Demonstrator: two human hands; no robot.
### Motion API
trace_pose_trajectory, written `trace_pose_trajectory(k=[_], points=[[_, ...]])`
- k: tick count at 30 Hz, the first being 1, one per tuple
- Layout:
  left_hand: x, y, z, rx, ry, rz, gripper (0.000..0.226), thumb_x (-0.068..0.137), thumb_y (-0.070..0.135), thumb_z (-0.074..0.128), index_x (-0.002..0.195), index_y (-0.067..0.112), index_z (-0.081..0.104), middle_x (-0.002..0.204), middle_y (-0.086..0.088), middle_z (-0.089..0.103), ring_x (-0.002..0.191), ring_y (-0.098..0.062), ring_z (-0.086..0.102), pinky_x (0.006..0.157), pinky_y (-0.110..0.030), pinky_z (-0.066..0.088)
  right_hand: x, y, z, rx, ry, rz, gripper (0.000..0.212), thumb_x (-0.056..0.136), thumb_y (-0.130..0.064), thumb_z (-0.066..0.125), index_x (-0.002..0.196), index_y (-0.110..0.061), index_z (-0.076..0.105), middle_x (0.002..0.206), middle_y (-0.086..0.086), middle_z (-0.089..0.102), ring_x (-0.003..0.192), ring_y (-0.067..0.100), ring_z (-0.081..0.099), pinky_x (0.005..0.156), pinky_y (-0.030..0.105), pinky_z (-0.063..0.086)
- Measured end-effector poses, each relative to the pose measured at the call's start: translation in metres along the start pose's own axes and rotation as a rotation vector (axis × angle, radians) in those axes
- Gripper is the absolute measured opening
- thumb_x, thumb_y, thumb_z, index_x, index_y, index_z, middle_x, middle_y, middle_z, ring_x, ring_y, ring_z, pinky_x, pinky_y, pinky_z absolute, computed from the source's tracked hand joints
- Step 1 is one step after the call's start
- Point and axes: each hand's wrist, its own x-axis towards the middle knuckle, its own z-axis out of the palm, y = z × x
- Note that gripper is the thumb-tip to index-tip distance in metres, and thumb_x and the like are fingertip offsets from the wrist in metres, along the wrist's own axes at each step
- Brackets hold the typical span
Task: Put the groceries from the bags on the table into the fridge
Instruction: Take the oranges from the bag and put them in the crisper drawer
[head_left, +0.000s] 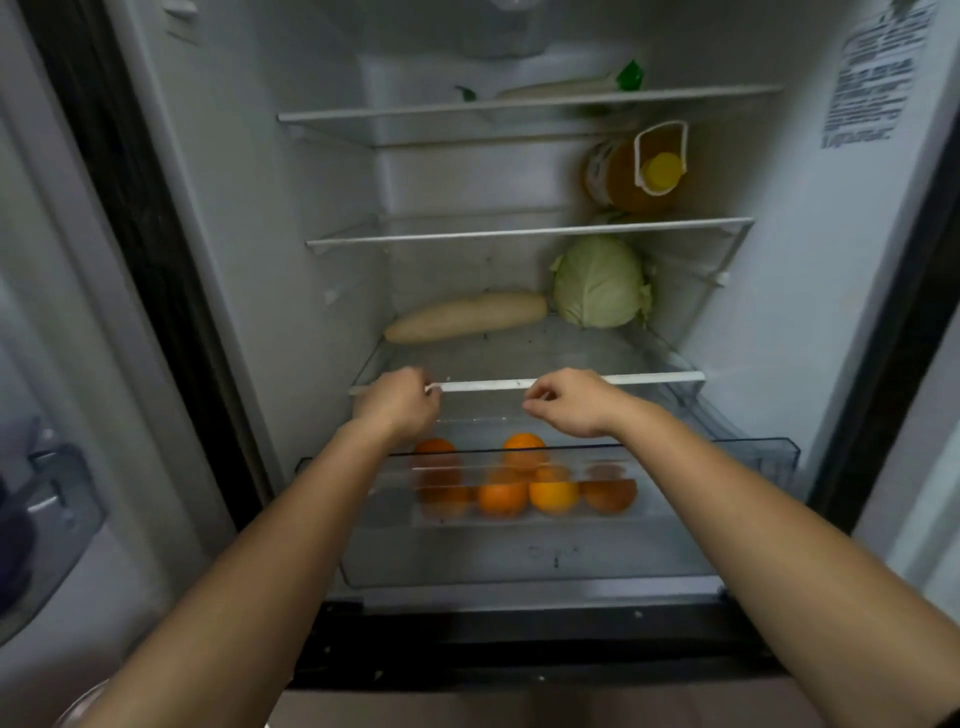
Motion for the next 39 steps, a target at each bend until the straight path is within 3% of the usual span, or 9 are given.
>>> trace_pose_trajectory(k=[3, 6, 10, 13, 18, 24, 32, 36, 39], points=[[-0.039, 0.012, -0.005, -0.086, 0.34, 0.07, 0.031, 0.099, 0.037, 0.045, 0.102, 0.015, 0.067, 0.104, -0.014, 0.069, 0.099, -0.038, 0.062, 0.078, -0.043, 0.052, -0.028, 0.005, 0.001, -0.018, 0.228, -0.013, 0.028, 0.098, -0.043, 0.053, 0.113, -0.029, 0.072, 0.112, -0.001, 0.073, 0.107, 0.023, 0.064, 0.086, 0.038, 0.052], [-0.083, 0.018, 0.01, -0.075, 0.594, 0.174, 0.031, 0.096, 0.037, 0.044, 0.098, 0.016, 0.067, 0.096, -0.01, 0.068, 0.092, -0.036, 0.061, 0.075, -0.042, 0.047, -0.061, 0.013, 0.022, -0.054, 0.59, -0.032, 0.027, 0.099, -0.042, 0.049, 0.106, -0.027, 0.071, 0.103, 0.0, 0.072, 0.099, 0.027, 0.065, 0.074, 0.036, 0.049], [-0.111, 0.009, 0.054, 0.071, 0.661, 0.29, 0.038, 0.096, 0.043, 0.045, 0.102, 0.015, 0.07, 0.097, -0.008, 0.069, 0.093, -0.032, 0.061, 0.091, -0.047, 0.044, -0.092, 0.039, 0.066, -0.206, 0.88, -0.085, 0.048, 0.098, -0.048, 0.046, 0.126, -0.014, 0.065, 0.128, 0.012, 0.062, 0.122, 0.032, 0.056, 0.106, 0.048, 0.041], [-0.116, 0.002, 0.074, 0.137, 0.667, 0.315, 0.045, 0.098, 0.048, 0.044, 0.11, 0.011, 0.069, 0.101, -0.012, 0.065, 0.097, -0.033, 0.058, 0.099, -0.052, 0.038, -0.105, 0.057, 0.089, -0.323, 0.907, -0.072, 0.061, 0.095, -0.055, 0.046, 0.138, -0.013, 0.055, 0.144, 0.018, 0.049, 0.138, 0.036, 0.041, 0.121, 0.052, 0.019], [-0.121, 0.002, 0.103, 0.119, 0.763, 0.343, 0.053, 0.095, 0.038, 0.059, 0.138, 0.008, 0.052, 0.13, -0.021, 0.05, 0.129, -0.039, 0.044, 0.12, -0.059, 0.009, -0.102, 0.068, 0.114, -0.396, 0.947, -0.02, 0.079, 0.092, -0.06, 0.048, 0.157, -0.022, 0.024, 0.163, 0.025, 0.011, 0.152, 0.043, 0.004, 0.122, 0.057, -0.003], [-0.099, 0.003, 0.104, 0.099, 0.757, 0.281, 0.063, 0.078, 0.007, 0.078, 0.136, 0.012, 0.056, 0.127, -0.019, 0.056, 0.128, -0.036, 0.042, 0.118, -0.062, 0.012, -0.081, 0.074, 0.115, -0.422, 0.981, -0.015, 0.078, 0.093, -0.059, 0.053, 0.156, -0.022, 0.027, 0.161, 0.023, 0.019, 0.151, 0.046, 0.007, 0.121, 0.063, 0.001], [-0.052, 0.009, 0.101, 0.187, 0.596, 0.218, 0.069, 0.072, -0.001, 0.075, 0.136, 0.01, 0.053, 0.132, -0.022, 0.056, 0.132, -0.039, 0.044, 0.116, -0.063, 0.019, -0.035, 0.077, 0.101, -0.409, 0.868, 0.034, 0.065, 0.096, -0.051, 0.055, 0.149, -0.016, 0.04, 0.152, 0.023, 0.034, 0.146, 0.047, 0.021, 0.12, 0.064, 0.007], [-0.026, 0.007, 0.096, 0.225, 0.377, 0.185, 0.078, 0.089, 0.006, 0.057, 0.156, 0.019, 0.019, 0.163, -0.015, 0.016, 0.152, -0.031, 0.008, 0.122, -0.053, -0.002, -0.01, 0.088, 0.095, -0.46, 0.74, 0.057, 0.064, 0.096, -0.046, 0.059, 0.149, -0.018, 0.04, 0.154, 0.023, 0.035, 0.146, 0.046, 0.023, 0.118, 0.066, 0.017], [-0.011, 0.005, 0.096, 0.241, 0.313, 0.177, 0.08, 0.09, 0.002, 0.048, 0.157, 0.021, 0.009, 0.166, -0.01, 0.004, 0.153, -0.028, -0.003, 0.122, -0.051, -0.004, 0.005, 0.092, 0.094, -0.469, 0.691, 0.069, 0.066, 0.095, -0.047, 0.057, 0.152, -0.019, 0.038, 0.159, 0.023, 0.028, 0.149, 0.046, 0.017, 0.119, 0.064, 0.014]])
